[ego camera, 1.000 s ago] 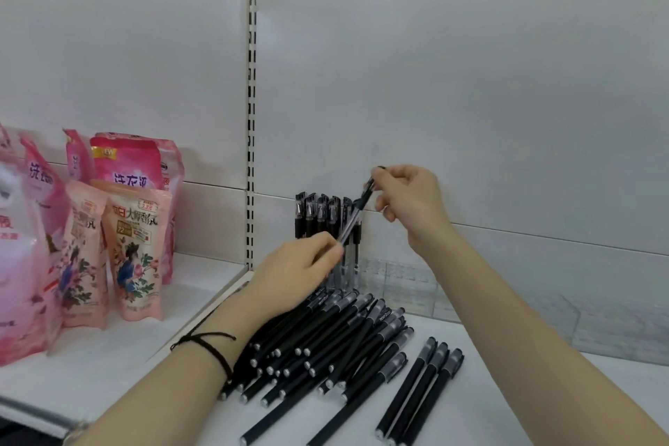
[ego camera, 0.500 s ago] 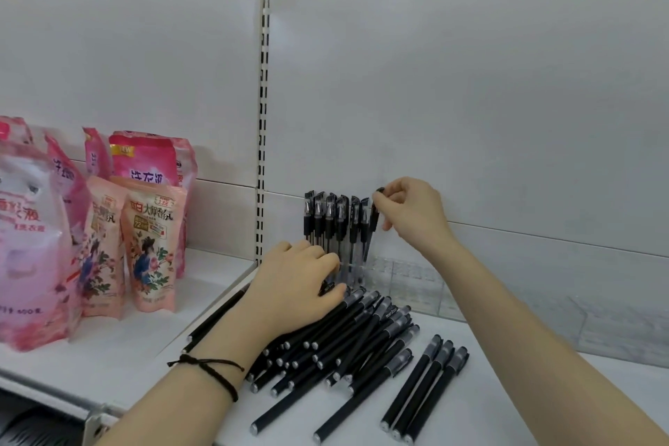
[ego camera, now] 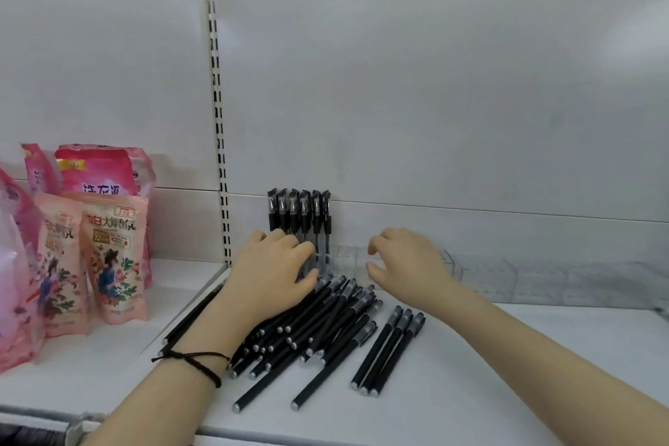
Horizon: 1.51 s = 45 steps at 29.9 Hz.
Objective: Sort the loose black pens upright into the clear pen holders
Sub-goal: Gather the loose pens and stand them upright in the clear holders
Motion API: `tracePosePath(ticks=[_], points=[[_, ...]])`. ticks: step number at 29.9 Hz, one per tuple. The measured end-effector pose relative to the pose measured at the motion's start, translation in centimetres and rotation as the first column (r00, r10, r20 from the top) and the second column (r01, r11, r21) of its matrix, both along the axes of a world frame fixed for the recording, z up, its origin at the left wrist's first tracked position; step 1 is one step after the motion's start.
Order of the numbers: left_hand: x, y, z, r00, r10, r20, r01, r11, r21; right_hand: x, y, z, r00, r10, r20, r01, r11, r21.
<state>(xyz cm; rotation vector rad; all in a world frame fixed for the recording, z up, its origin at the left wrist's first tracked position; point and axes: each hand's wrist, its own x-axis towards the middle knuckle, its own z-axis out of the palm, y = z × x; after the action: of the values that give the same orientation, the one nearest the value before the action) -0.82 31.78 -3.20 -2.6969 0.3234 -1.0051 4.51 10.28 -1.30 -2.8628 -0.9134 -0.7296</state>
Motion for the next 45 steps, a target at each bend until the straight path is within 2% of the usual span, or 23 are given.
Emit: tracePosePath(ticks=[3,8,15,21,28,31,33,35,38,42,45], points=[[-0.4,-2.2,1.0,1.0,-0.02,-0.008,0.02,0.999,0.033,-0.7,-4.0,-0.5,0.996,-0.048,0.072,0.057,0.99,-0.132],[-2.2,-8.7,2.3,0.99,-0.098,-0.103,0.104,0.993,0.057,-2.5,-11.1,-1.2,0.987,-0.147,0.072,0.158,0.968,-0.194],[-2.8,-21.3,1.3,0.973,-0.172,-0.156,0.19,0.976,0.11,-5.1,-21.8,-1.0,0.979,-0.199,0.052,0.205,0.961,-0.188],[-2.9,-32.4,1.2,0.962,-0.162,-0.218,0.187,0.977,0.101,-5.4,-32.1,-0.2,0.967,-0.256,0.007,0.254,0.956,-0.148],[-0.7,-41.8,1.6,0.973,-0.121,-0.194,0.141,0.986,0.093,-3.0,-40.2,0.2,0.959,-0.274,-0.065,0.266,0.957,-0.113],[1.4,-44.1,1.9,0.979,-0.103,-0.174,0.117,0.991,0.067,-0.9,-42.3,0.5,0.946,-0.29,-0.143,0.274,0.954,-0.12],[2.9,-45.1,2.1,0.979,-0.103,-0.177,0.111,0.993,0.037,0.6,-43.0,1.1,0.91,-0.328,-0.254,0.307,0.944,-0.121],[4.3,-45.9,2.1,0.979,-0.099,-0.176,0.107,0.994,0.033,2.0,-43.3,1.9,0.846,-0.354,-0.399,0.335,0.935,-0.118],[5.9,-46.1,1.4,0.98,-0.14,-0.145,0.142,0.99,0.004,3.3,-43.1,2.6,0.719,-0.334,-0.61,0.294,0.941,-0.169],[6.7,-45.4,0.6,0.966,-0.254,-0.054,0.25,0.966,-0.067,4.0,-42.5,2.2,0.657,-0.3,-0.692,0.276,0.95,-0.149],[6.6,-45.3,0.5,0.966,-0.242,-0.094,0.22,0.955,-0.197,4.3,-42.4,1.7,0.645,-0.24,-0.725,0.282,0.957,-0.066]])
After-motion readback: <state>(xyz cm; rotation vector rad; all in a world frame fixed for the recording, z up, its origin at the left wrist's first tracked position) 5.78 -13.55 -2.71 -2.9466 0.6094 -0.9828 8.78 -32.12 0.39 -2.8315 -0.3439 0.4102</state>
